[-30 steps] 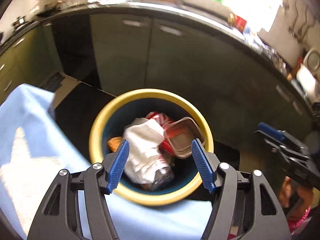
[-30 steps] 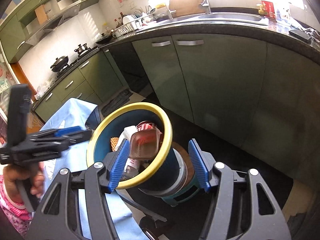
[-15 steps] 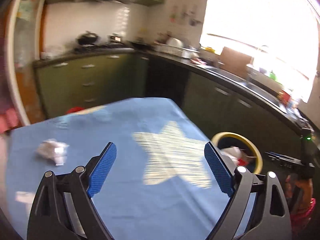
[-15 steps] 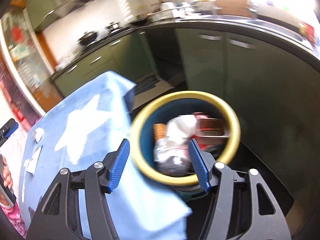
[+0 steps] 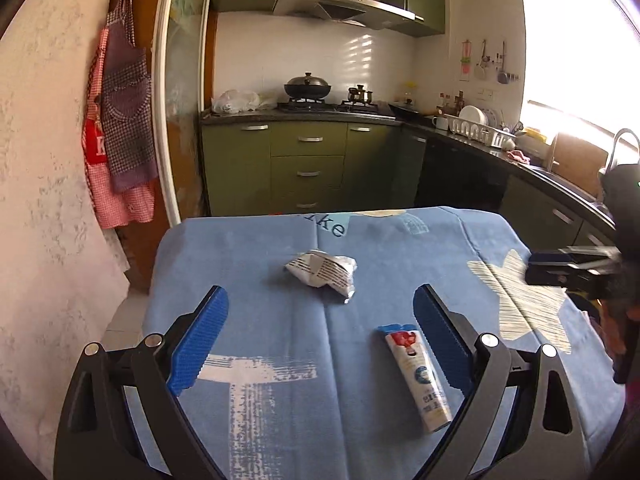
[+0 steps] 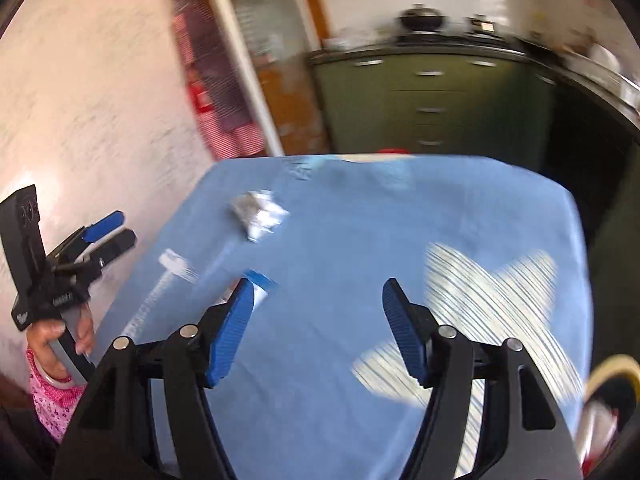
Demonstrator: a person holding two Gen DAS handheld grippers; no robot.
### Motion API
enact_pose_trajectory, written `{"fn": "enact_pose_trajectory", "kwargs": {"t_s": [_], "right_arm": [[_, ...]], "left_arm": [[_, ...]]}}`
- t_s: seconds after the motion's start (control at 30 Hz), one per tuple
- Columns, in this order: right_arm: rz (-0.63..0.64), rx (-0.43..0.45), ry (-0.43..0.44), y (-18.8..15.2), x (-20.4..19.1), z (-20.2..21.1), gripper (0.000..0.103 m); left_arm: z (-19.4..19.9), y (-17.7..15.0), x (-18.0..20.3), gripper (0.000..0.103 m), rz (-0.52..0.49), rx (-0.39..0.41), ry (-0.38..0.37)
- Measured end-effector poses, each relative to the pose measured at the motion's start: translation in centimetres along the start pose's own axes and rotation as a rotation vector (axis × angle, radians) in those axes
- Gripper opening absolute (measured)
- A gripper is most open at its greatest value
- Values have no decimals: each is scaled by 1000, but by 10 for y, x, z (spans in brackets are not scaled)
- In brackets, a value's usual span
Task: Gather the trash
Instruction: 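Move the left gripper back over the table toward the tube, then reach the right gripper to the crumpled white wrapper and grasp it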
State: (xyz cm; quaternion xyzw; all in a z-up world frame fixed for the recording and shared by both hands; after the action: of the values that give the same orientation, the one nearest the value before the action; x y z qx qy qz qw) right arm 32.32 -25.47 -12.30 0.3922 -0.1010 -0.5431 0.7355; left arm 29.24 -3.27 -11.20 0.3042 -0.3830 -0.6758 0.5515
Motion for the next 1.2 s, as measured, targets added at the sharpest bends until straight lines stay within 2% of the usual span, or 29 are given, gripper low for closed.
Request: {"fn": "enact_pose_trajectory", "kwargs": {"t_s": [0.1, 0.23, 0.43, 0.6, 0.77, 0.8, 0.87, 0.9, 0.97, 1.2], "right_arm": [[109, -42, 55, 27, -32, -48, 71], [254, -110, 92, 52, -57, -100, 83], [362, -221, 88, 65, -64, -156, 83], [401, -303, 71, 60, -69, -188, 83], [421, -331, 61, 53, -74, -203, 82], [423, -336, 58, 52, -74, -205, 81], [424, -357, 39, 48, -74, -210, 68], [432, -348, 29, 48, -74, -210, 65], [424, -344, 27, 50, -75, -211, 46], [374, -317, 29, 48, -70, -195, 44]], "left_arm": [[6, -1, -7, 92, -14, 18, 30], [9, 1, -15, 92, 20, 12, 15], [14, -1, -16, 92, 32, 13, 4], [13, -4, -12, 93, 34, 4, -21], [12, -4, -10, 93, 26, 1, -25], [11, -4, -10, 93, 27, 0, -26], [11, -4, -9, 93, 26, -2, -30], [11, -4, -9, 93, 25, -2, -30], [11, -4, -8, 93, 22, -4, -32], [10, -6, -7, 93, 28, -7, -40]]}}
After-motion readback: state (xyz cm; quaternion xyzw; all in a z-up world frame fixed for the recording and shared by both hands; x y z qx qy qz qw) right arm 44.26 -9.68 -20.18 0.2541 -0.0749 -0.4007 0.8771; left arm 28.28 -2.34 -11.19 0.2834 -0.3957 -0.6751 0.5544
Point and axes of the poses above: each gripper's, at about its wrist camera, not at the fingertips, and z roughly against the way its jaws point, x to its right, y to its top, the point moved 7 cm from there along -z, roughly the way its jaws point
